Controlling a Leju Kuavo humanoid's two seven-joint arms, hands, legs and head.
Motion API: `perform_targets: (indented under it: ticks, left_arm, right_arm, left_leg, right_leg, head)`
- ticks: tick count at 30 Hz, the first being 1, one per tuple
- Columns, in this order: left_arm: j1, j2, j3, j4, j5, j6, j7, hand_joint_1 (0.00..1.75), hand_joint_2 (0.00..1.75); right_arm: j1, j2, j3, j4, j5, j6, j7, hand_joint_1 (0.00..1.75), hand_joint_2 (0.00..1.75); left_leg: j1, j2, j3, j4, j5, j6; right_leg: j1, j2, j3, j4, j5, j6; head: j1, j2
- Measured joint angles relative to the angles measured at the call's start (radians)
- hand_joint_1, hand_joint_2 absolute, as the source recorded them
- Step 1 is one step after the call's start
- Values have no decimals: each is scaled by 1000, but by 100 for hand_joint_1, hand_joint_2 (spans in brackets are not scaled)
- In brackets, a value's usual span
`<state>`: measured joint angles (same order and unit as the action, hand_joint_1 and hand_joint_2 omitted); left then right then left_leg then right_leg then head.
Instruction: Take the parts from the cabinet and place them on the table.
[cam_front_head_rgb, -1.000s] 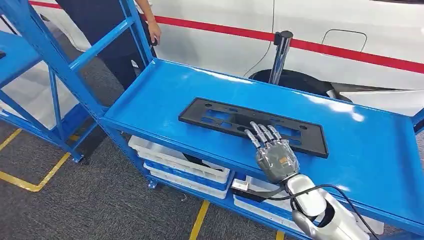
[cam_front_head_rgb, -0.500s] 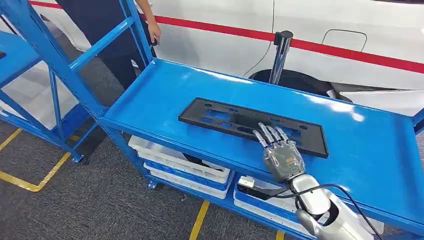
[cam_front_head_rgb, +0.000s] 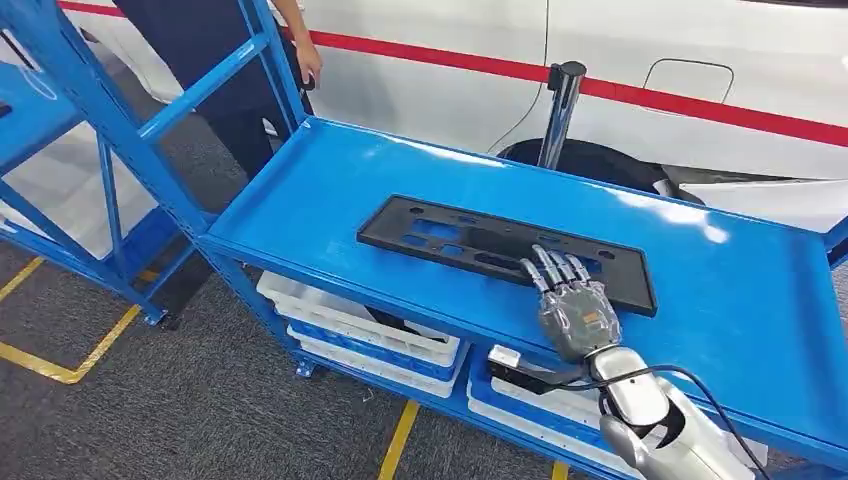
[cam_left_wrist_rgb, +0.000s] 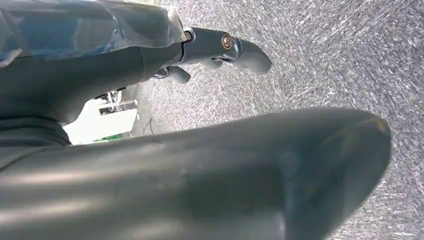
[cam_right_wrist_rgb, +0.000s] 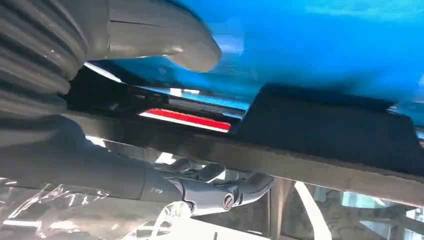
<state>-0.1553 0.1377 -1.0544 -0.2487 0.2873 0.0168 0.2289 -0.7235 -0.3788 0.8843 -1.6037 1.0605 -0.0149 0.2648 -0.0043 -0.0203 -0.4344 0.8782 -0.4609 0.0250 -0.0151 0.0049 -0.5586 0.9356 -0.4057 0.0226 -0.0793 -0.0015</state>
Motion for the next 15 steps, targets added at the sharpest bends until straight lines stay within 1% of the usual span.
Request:
perform_targets:
  ticks: [9, 15]
  left_arm:
    - [1, 0, 0, 0, 0, 2, 0, 0, 0]
    - [4, 0, 0, 0, 0, 3, 0, 0, 0]
  right_arm:
    - [6, -19, -32, 21, -4, -11, 11, 0, 175]
    - [15, -42, -63, 34, -24, -25, 21, 0, 175]
  left_leg:
    - [0, 0, 1, 0, 0, 0]
    - [0, 0, 1, 0, 0, 0]
  right_leg:
    - [0, 0, 1, 0, 0, 0]
    - [0, 0, 1, 0, 0, 0]
  head:
    - [0, 0]
    - [0, 0]
